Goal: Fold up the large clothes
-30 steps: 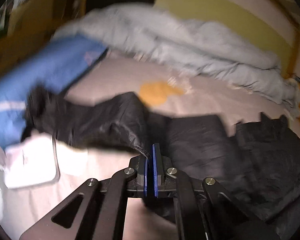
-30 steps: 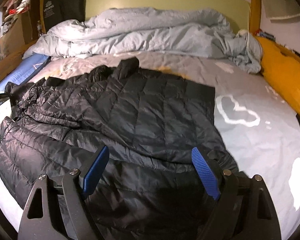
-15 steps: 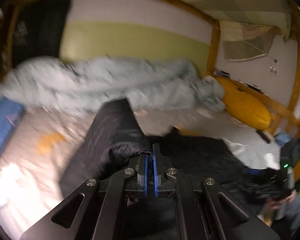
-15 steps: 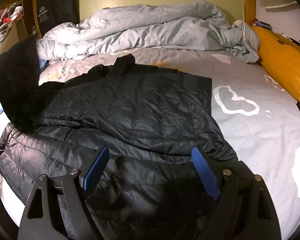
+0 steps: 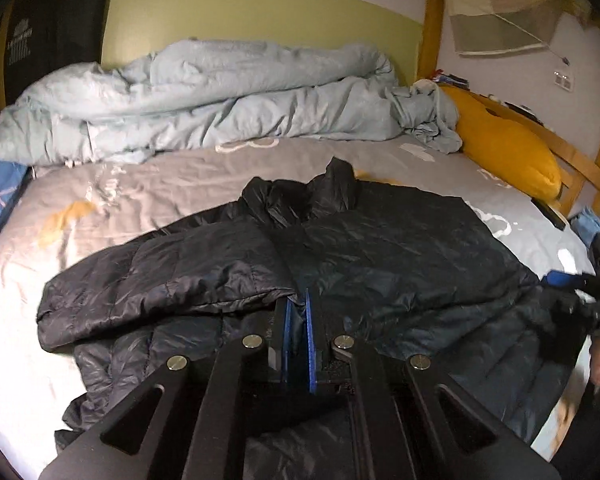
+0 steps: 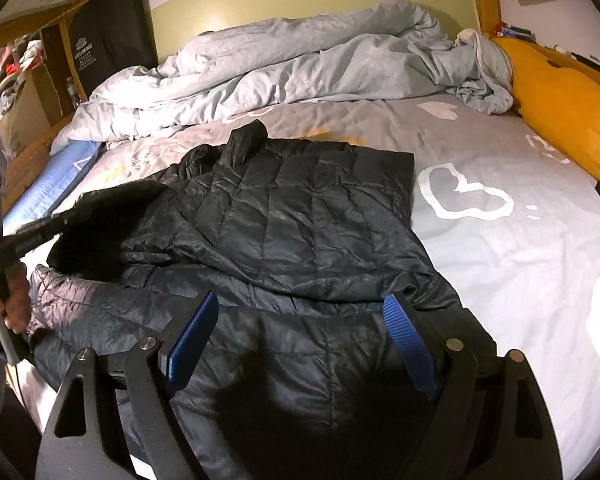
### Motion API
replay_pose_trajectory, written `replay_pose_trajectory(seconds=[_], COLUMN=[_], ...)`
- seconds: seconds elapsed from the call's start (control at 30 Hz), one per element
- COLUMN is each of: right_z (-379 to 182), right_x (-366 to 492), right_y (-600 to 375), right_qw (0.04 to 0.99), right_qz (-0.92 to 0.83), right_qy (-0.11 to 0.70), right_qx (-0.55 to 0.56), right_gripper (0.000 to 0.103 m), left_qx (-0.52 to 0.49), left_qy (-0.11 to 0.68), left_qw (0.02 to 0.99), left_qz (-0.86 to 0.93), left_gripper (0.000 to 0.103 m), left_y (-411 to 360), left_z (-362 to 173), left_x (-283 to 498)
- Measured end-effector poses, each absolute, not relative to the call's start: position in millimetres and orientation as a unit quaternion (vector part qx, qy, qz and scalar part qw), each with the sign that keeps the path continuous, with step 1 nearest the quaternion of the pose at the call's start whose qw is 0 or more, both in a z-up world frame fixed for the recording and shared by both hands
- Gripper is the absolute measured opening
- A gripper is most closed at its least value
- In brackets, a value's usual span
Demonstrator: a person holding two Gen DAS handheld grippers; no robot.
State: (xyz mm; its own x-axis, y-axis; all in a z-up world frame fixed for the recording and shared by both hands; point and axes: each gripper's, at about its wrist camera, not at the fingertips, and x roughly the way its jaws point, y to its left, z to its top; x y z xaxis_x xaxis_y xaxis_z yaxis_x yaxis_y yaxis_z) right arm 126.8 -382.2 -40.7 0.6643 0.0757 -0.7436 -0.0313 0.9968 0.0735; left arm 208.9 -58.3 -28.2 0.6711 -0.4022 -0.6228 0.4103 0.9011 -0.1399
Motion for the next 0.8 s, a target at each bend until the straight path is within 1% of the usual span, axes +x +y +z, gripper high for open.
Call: replay_pose_trajectory(seconds=[0.07, 0.1, 0.13, 0.2, 0.37, 0.6, 0.73, 0.8], right_z=[-40.8, -40.9, -41.0, -42.0, -45.3, -53.7, -55.3, -56.2], right_x=[126.0, 125.5, 125.4, 125.4, 126.1, 129.6, 128.7, 127.8], right_y=[-384.4, -384.7, -385.4, -386.2, -384.6, -379.9, -372.6, -368.6], right_qw=[0.910, 0.910, 0.909, 0.908, 0.905, 0.901, 0.902, 0.902], right_qz=[0.034, 0.035, 0.035, 0.036, 0.034, 0.026, 0.028, 0.032], right_qy=[0.411, 0.412, 0.413, 0.415, 0.422, 0.432, 0.431, 0.431], right_qx=[0.031, 0.033, 0.035, 0.037, 0.036, 0.019, -0.002, -0.009], right_gripper=[0.084, 0.084, 0.084, 0.084, 0.084, 0.084, 0.084, 0.084], left_qx=[0.009, 0.009, 0.009, 0.007, 0.003, -0.051, -0.054, -0.096], left_qy=[0.333, 0.330, 0.325, 0.310, 0.282, 0.292, 0.318, 0.353], left_qw=[0.915, 0.916, 0.919, 0.925, 0.943, 0.949, 0.942, 0.925], left_qz=[-0.227, -0.227, -0.225, -0.218, -0.179, -0.108, -0.091, -0.106], left_gripper=[0.016, 0.026, 0.043, 0.063, 0.064, 0.064, 0.064, 0.064], left_y=[-53.8, -50.6, -47.2, -40.0, -9.9, 52.8, 76.9, 91.7], left_z=[-24.4, -21.6, -18.7, -11.7, -1.5, -5.6, -17.2, -30.1], left_x=[199.9, 194.9, 190.4, 181.3, 168.3, 191.1, 208.9, 221.8])
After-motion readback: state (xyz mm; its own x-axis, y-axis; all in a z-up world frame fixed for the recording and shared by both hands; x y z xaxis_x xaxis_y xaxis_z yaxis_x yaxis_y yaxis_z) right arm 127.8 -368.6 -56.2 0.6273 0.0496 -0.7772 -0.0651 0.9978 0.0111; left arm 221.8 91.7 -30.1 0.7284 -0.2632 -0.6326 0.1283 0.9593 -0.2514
